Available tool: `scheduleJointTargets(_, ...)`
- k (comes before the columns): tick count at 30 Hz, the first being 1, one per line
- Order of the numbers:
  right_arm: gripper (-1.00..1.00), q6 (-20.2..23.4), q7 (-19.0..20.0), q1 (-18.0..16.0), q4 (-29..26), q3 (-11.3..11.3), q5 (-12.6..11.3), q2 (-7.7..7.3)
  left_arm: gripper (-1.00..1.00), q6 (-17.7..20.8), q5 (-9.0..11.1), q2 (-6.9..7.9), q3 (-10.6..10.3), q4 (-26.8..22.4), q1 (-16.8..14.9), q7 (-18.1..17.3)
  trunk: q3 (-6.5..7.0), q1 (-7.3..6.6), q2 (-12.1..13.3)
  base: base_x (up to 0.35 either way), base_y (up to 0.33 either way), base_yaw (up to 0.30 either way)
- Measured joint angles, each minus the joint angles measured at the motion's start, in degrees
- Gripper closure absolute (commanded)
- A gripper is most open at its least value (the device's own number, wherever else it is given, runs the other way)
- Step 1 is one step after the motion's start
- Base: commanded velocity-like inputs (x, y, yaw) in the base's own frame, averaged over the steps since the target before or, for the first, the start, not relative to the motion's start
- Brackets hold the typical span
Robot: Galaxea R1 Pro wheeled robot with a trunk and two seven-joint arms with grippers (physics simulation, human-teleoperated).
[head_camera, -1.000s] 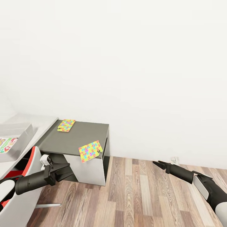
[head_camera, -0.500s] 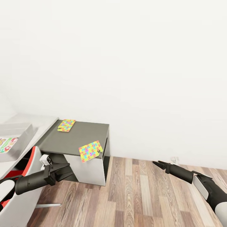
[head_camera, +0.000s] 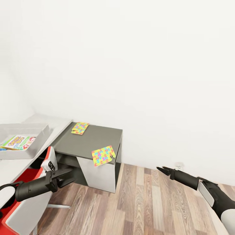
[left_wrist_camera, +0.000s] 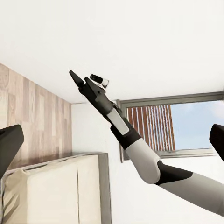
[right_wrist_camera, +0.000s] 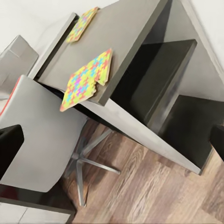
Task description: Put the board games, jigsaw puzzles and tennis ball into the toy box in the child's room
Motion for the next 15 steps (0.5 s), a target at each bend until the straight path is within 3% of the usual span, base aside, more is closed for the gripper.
scheduleJointTargets(15, -1.0, 0.1, -0.3, 0.0, 0.0, -0.1, -0.1, 0.67, -1.0, 0.0, 0.0, 0.0, 0.0, 0.0, 0.0, 0.0, 0.77, 0.0, 0.0, 0.0, 0.0, 0.243)
